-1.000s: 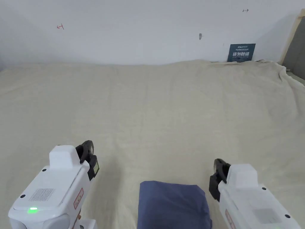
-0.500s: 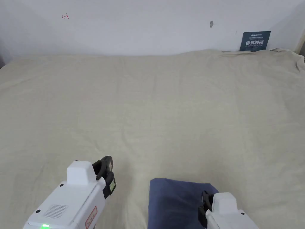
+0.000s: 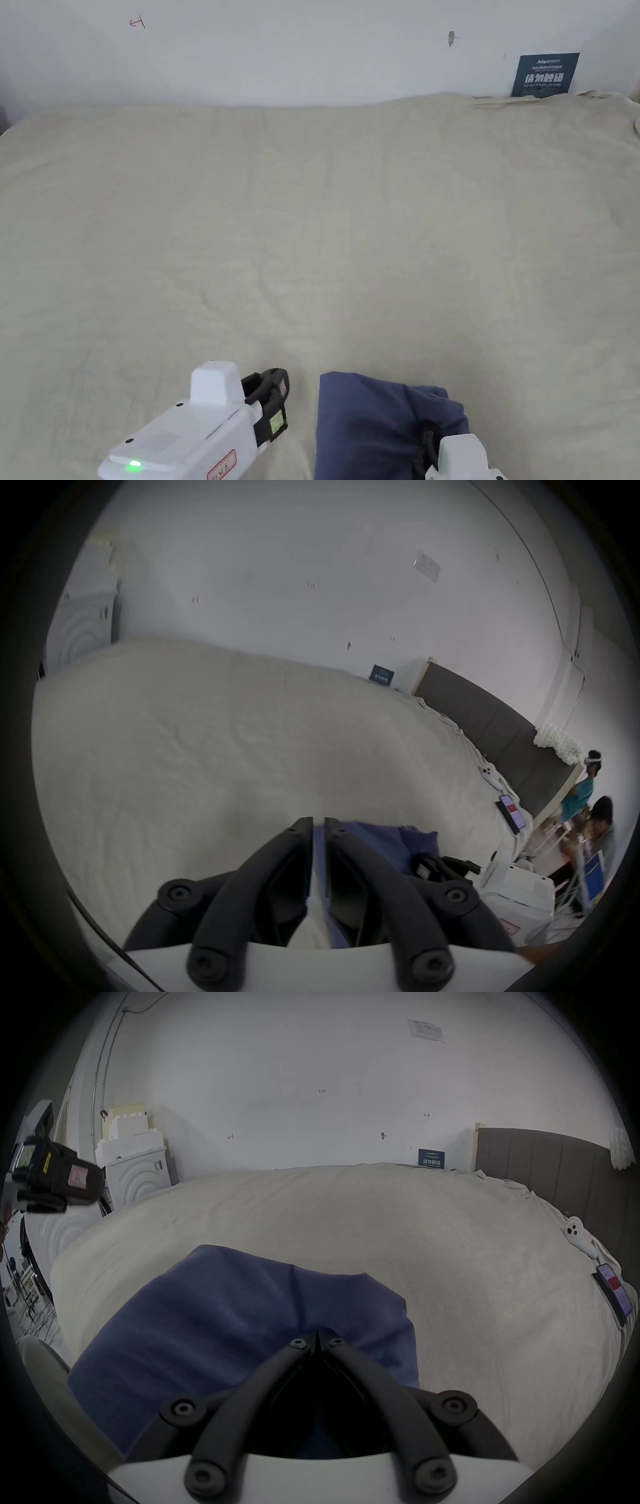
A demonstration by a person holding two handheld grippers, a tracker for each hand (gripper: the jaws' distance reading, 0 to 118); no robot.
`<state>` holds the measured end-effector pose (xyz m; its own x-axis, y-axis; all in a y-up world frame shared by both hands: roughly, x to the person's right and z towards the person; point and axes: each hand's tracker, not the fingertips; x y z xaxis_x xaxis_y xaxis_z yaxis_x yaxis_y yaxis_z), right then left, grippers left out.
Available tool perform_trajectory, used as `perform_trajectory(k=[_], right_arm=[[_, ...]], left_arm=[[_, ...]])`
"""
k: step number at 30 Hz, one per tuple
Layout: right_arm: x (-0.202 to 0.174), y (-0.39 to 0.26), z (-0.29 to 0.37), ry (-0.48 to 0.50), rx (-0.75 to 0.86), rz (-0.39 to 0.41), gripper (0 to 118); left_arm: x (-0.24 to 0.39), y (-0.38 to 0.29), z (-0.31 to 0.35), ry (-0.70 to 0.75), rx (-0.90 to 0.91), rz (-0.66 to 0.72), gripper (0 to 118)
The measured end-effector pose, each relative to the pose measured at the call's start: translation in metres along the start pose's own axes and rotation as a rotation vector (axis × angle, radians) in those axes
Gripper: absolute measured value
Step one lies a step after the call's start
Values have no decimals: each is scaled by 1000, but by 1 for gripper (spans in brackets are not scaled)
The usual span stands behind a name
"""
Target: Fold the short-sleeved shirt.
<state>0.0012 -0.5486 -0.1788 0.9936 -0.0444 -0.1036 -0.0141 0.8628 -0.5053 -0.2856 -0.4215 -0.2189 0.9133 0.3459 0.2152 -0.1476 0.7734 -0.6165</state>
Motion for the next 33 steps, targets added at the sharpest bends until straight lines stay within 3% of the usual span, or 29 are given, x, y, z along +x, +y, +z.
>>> perform_trajectory(k=[2,3,4,6,18,21,24,29,33], right_arm=[[1,1,0,4,-3,2,1],[1,1,0,6,-5,4,1],[2,1,0,9,-6,1,1],[2,1,1,13,-6,-3,1],[7,3,1,33,-13,-44,1],[8,4,0,36,-16,-44,1],[9,4,-1,40,-18,-48,1],[10,5,-1,44,-22,-53,1],[10,12,0,50,-38,-37,1]], left_arm=[[-3,0,-10,-47,-75,47,37],[-5,0,-16,-75,-120,72,62],[-7,0,-23,-106,-169,92,77],[-12,-3,-38,-158,-247,112,93],[-33,-10,-106,-283,-539,190,89],[-30,-8,-112,-299,-538,191,68],[-24,-9,-121,-309,-573,161,62],[-27,-7,-126,-302,-611,170,32],[-13,-9,-121,-266,-586,118,23]])
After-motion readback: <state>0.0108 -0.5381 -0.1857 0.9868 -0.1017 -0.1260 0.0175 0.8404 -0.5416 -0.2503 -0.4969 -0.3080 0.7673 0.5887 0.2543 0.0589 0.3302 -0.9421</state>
